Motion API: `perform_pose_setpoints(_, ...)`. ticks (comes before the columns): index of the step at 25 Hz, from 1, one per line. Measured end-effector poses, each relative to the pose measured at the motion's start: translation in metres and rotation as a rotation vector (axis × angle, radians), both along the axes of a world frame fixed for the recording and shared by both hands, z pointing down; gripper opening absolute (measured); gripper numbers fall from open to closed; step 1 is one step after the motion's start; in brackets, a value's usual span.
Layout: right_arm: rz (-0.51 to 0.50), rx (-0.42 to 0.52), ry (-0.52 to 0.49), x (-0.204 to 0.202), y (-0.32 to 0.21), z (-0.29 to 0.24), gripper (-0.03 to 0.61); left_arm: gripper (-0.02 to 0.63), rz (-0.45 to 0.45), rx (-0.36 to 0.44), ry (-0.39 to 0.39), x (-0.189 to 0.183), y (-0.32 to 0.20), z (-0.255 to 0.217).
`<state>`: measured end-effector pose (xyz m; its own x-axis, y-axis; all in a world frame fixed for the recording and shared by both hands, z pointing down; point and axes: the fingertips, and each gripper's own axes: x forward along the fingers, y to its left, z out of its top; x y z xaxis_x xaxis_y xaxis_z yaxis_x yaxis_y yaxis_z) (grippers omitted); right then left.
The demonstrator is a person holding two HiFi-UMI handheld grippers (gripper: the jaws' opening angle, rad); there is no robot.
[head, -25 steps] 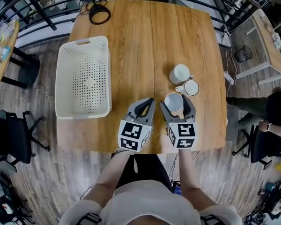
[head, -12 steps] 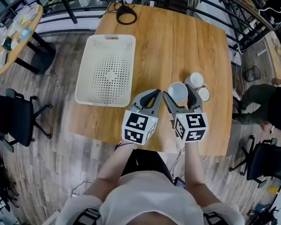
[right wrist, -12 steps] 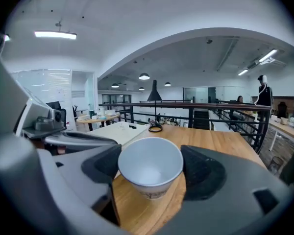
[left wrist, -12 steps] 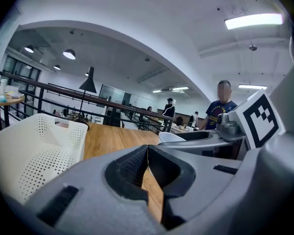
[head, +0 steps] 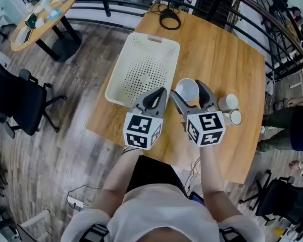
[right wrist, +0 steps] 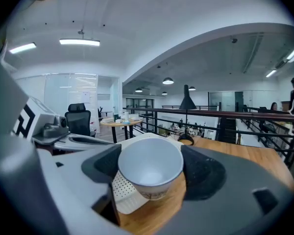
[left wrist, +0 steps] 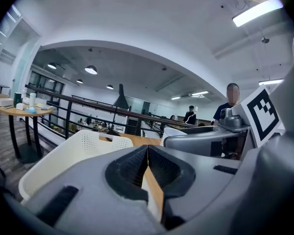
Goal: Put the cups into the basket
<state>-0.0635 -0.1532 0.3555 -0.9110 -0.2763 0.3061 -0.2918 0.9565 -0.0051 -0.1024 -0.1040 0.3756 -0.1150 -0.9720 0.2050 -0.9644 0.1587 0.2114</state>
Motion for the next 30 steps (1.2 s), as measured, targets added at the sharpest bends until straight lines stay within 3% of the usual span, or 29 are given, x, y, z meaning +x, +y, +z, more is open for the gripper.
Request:
perform_pose_setpoints(16,-0.244,-0.023,0.056,-0.123,0.066,0.025,0.385,0.009,-0.231,-0.023,0.001,-0.112,0.077,0.014)
perform_pose_setpoints(30,-0.543,-0.091,0.152,-0.201,0.093,0.098,0.385,0.009,-0.326,0.003,0.027,-0.171,0.095,0.025)
